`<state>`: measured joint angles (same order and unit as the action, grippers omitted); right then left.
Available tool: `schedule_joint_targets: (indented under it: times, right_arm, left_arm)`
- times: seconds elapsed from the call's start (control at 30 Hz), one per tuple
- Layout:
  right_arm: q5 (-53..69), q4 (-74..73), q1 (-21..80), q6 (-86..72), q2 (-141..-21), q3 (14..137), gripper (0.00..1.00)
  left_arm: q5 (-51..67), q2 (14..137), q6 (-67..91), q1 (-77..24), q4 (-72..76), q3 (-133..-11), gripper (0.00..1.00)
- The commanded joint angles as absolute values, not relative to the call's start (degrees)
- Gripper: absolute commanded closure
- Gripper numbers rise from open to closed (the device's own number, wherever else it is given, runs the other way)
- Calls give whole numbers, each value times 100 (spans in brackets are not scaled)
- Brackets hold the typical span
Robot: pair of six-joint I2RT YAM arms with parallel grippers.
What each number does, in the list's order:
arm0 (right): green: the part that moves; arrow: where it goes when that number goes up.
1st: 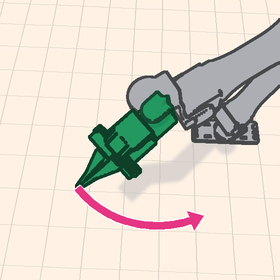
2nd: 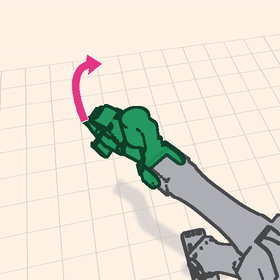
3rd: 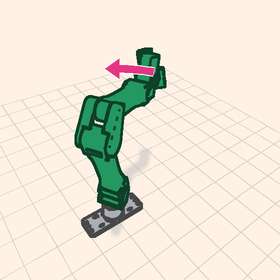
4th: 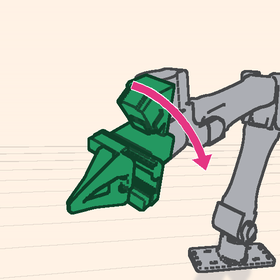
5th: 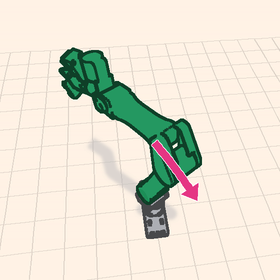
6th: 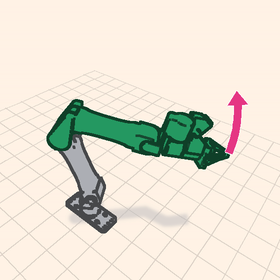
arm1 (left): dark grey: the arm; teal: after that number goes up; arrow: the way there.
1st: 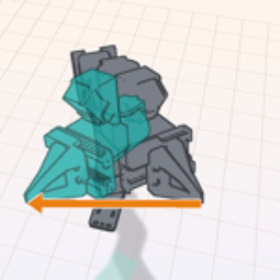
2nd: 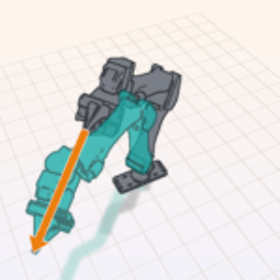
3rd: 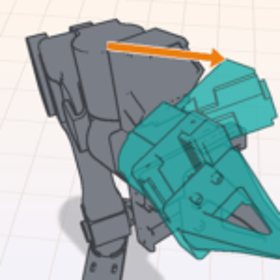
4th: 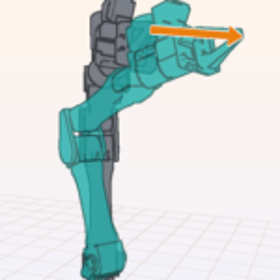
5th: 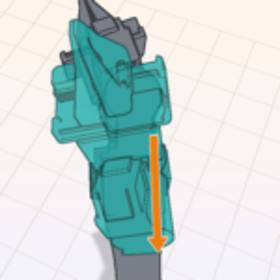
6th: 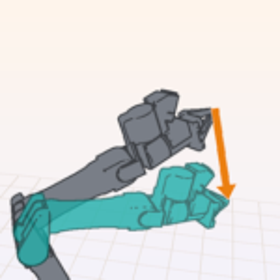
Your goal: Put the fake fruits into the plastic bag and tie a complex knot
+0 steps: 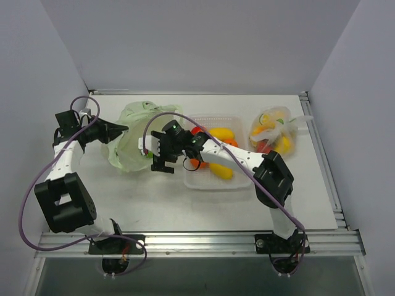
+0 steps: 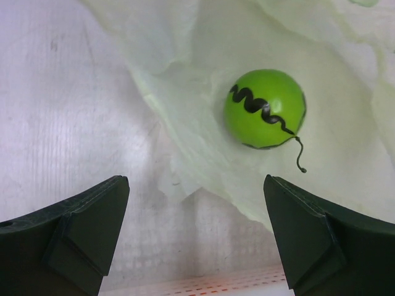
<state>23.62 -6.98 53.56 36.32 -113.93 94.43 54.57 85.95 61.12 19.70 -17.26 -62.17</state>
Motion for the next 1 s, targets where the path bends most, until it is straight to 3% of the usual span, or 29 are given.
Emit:
schedule_joint_targets:
  times: [0.0,0.27,0.37,0.4,0.47,0.53,0.57,0.77,0.9,0.97]
  right_arm:
    - [2585,-1029,5537,4814,-11381,9167,5]
    - [1504,728,5704,5282,-11839,8728,9]
    - [1293,1098,5722,5423,-11979,8613,21]
    - [1214,1133,5713,5440,-12014,8613,33]
    - [1073,1282,5669,5432,-12067,8578,46]
    - [1002,1266,5608,5423,-11989,8526,86]
    - [967,1344,5607,5353,-11901,8456,100]
    - [1133,477,5573,5195,-10750,8279,100]
    - [1835,-963,5423,5211,-9926,8525,100]
    - [2125,-1159,5414,5509,-9652,8254,100]
  left_arm:
    - [5572,8525,6126,2004,-1468,-6249,100]
    - [5599,8517,6065,1995,-1503,-6144,100]
    - [5607,8543,6047,2013,-1529,-6135,100]
    - [5607,8543,6038,2004,-1529,-6143,100]
    - [5607,8552,6021,2004,-1547,-6161,100]
    - [5616,8552,5994,2004,-1590,-6205,100]
    - [5616,8552,5985,2004,-1626,-6222,100]
    - [5520,8482,5521,1995,-2170,-6678,100]
    - [4959,8324,4137,1960,-3230,-7259,100]
    - [4494,8323,3510,1864,-3619,-7688,92]
